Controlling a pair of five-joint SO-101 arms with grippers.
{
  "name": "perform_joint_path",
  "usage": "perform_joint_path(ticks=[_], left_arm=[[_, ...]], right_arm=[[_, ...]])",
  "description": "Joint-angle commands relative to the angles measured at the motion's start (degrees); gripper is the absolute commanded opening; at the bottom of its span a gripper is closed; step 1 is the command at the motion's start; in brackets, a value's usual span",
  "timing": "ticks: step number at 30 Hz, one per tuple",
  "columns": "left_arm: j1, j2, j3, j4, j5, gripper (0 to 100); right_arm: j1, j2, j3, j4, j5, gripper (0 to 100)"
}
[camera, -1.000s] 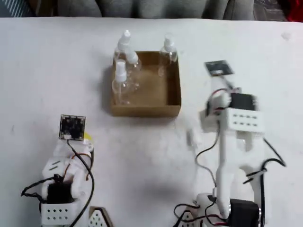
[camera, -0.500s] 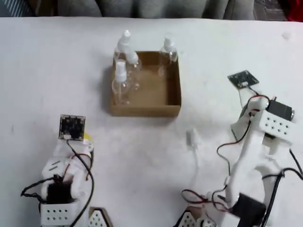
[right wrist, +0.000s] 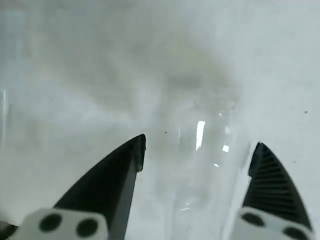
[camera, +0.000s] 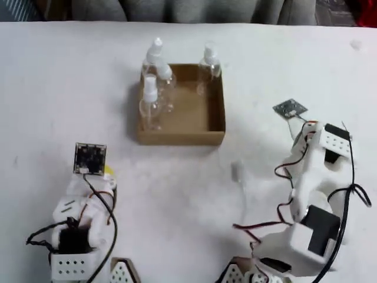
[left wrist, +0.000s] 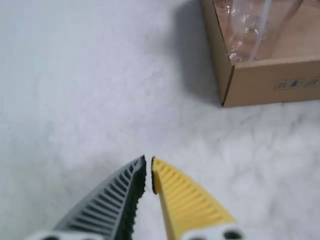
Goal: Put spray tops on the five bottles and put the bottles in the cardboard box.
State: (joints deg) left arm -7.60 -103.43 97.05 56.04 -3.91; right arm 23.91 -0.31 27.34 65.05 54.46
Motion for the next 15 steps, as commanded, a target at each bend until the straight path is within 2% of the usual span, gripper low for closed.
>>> perform_joint_path(ticks=[1, 4, 8, 15], left_arm=[[-0.7, -0.9, -0.1, 0.4, -0.6, 2], [-0.7, -0.9, -0.1, 0.4, -0.6, 2], [-0.7, -0.9, -0.1, 0.4, -0.6, 2], [-0.7, -0.9, -0.1, 0.4, -0.6, 2]], right_arm=[[2.2, 1.6, -4.4, -0.5, 1.1, 28.4], [3.0, 4.4, -6.4, -0.5, 1.3, 28.4], [3.1, 8.4, -8.8, -0.5, 5.2, 28.4], [3.1, 11.6, -12.7, -0.2, 5.5, 26.8]])
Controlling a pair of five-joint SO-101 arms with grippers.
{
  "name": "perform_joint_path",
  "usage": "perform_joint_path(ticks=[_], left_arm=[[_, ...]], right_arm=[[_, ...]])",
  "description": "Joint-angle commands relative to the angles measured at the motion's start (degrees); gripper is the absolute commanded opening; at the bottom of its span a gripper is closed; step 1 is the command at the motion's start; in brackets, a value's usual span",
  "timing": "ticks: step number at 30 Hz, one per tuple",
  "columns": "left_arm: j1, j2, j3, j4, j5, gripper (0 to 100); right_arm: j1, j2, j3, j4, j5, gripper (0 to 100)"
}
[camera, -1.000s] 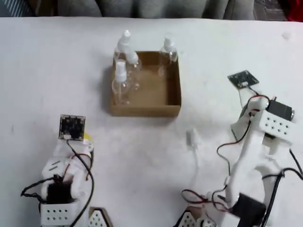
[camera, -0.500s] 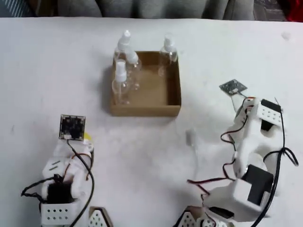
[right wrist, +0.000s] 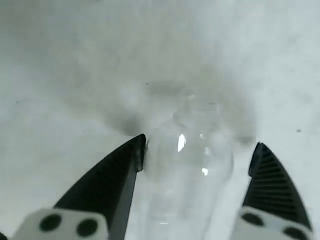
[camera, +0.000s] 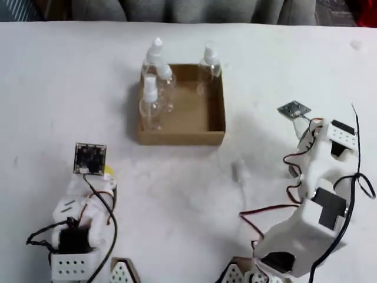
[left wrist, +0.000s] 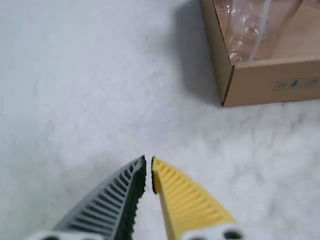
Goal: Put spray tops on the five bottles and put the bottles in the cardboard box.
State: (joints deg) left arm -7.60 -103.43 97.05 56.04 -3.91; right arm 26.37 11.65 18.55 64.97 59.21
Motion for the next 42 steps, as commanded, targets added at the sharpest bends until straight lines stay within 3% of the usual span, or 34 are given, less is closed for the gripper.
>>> perform_joint_path(ticks=[1, 5, 12, 19, 26, 30, 35, 42], left_arm=[[-0.7, -0.9, -0.1, 0.4, -0.6, 2], [-0.7, -0.9, -0.1, 0.4, -0.6, 2], [-0.1, -0.9, -0.1, 0.2, -0.3, 2], [8.6, -0.9, -1.6, 0.9, 2.1, 2], [13.5, -0.8, -14.9, 12.2, 2.1, 2], [17.6, 0.4, -22.0, 13.8, 2.2, 2], [22.4, 16.4, -31.7, 11.5, 3.0, 2], [36.2, 45.2, -48.7, 7.8, 15.0, 2]], right_arm=[[0.7, -0.5, -4.1, -0.1, 0.7, 23.6], [1.1, -0.7, -4.8, -0.3, 0.7, 1.2], [5.4, -0.7, -9.9, 3.0, 0.4, 1.6], [9.8, -0.7, -14.1, 7.7, 0.5, 1.5], [12.7, -0.7, -13.9, 8.0, 0.7, 1.5], [12.4, -0.7, -14.1, 8.0, 0.7, 1.5], [12.1, -0.7, -14.2, 7.9, 0.7, 1.5], [12.0, -0.6, -14.2, 7.8, 0.7, 1.5]])
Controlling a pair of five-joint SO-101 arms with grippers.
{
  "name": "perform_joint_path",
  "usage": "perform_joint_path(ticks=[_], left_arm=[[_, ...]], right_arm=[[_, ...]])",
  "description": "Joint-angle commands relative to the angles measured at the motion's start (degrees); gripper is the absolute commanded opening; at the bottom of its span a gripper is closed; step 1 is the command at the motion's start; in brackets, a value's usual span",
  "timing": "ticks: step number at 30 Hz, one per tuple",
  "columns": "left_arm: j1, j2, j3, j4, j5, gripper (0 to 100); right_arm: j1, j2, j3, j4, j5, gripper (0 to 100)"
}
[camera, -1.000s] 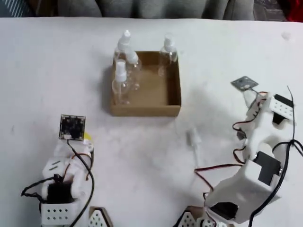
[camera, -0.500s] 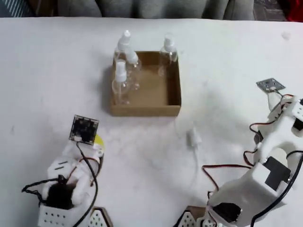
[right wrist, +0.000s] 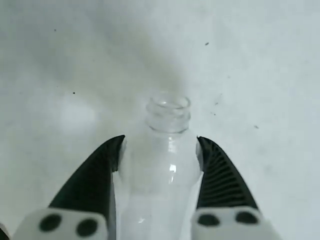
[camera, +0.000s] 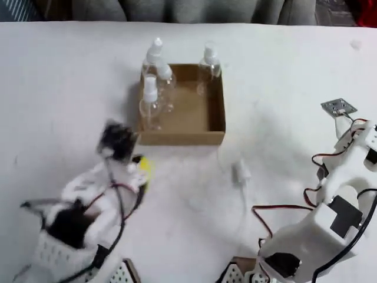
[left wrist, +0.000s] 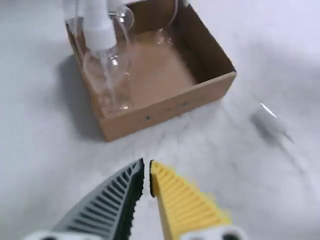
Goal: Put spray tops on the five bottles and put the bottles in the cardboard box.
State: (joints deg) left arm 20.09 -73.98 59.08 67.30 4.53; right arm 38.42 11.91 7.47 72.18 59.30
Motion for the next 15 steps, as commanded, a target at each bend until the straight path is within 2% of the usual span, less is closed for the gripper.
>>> perform_joint_path(ticks=[1, 4, 9, 12, 15], left_arm=[[10.8, 19.0, -12.0, -4.9, 8.4, 2], [16.2, 28.3, -13.4, -12.8, 13.2, 2], [22.6, 42.9, -12.0, -32.7, 21.3, 2], [23.1, 51.2, -12.5, -43.1, 25.9, 3], [23.0, 59.5, -15.3, -48.9, 27.9, 12]], right_arm=[[0.0, -0.8, -3.0, 0.7, 0.6, 1.5], [0.0, -0.8, -2.9, 0.7, 0.6, 1.5], [0.0, -0.7, -2.9, 0.7, 0.6, 1.5], [0.0, -0.5, -2.8, 0.7, 0.6, 1.5], [0.0, -0.5, -2.8, 0.7, 0.6, 1.5]])
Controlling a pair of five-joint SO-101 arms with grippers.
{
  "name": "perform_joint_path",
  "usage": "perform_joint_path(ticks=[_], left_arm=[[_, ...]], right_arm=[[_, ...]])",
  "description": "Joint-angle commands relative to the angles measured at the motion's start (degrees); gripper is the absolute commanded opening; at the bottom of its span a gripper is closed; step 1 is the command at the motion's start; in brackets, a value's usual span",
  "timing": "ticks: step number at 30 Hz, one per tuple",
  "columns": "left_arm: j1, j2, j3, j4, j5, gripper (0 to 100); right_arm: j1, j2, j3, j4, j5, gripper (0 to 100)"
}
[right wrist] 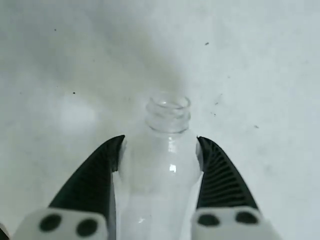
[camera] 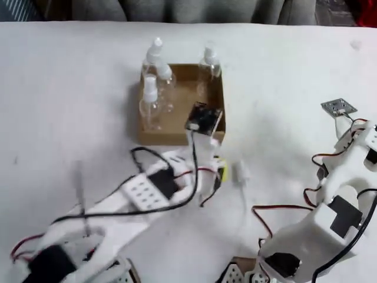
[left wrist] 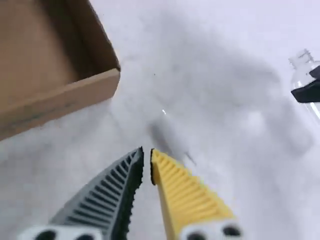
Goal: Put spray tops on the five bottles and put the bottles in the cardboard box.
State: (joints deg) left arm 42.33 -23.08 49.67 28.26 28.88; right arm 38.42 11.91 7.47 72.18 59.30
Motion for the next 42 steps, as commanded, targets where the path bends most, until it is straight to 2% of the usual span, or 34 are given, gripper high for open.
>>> perform_joint_path(ticks=[1, 5, 12, 17, 22, 30, 33, 37, 39, 42], left_arm=[[0.9, 11.2, -7.2, -10.5, 4.2, 17], [0.9, 21.2, -14.4, -10.5, 9.7, 31], [0.0, 35.0, -23.6, -8.9, 15.6, 29], [-0.9, 39.7, -31.6, 2.7, 16.3, 29], [-0.2, 45.1, -38.4, 10.5, 16.4, 29], [3.0, 52.0, -48.1, 23.8, 16.4, 29], [3.8, 53.8, -50.5, 26.1, 17.0, 23], [3.8, 54.2, -51.0, 25.8, 17.1, 1], [4.1, 54.2, -50.8, 26.1, 17.1, 5], [4.6, 53.8, -50.6, 26.2, 17.1, 1]], right_arm=[[0.0, -0.5, -2.8, 0.7, 0.6, 1.5], [-0.1, -0.4, -2.7, 0.7, 0.6, 1.5], [-0.1, -0.4, -2.7, 0.7, 0.6, 1.5], [0.0, -0.4, -1.7, 0.6, 0.8, 1.5], [-0.9, -0.5, 0.5, 0.6, 3.5, 1.5], [-1.1, -0.5, 0.7, 0.7, 3.6, 1.5], [-1.0, -0.5, 0.7, 0.7, 3.8, 1.5], [-0.7, -0.5, 0.7, 0.7, 3.8, 1.5], [-0.7, -0.5, 0.7, 0.7, 3.8, 1.5], [-0.7, -0.8, 0.6, 0.7, 3.5, 1.5]])
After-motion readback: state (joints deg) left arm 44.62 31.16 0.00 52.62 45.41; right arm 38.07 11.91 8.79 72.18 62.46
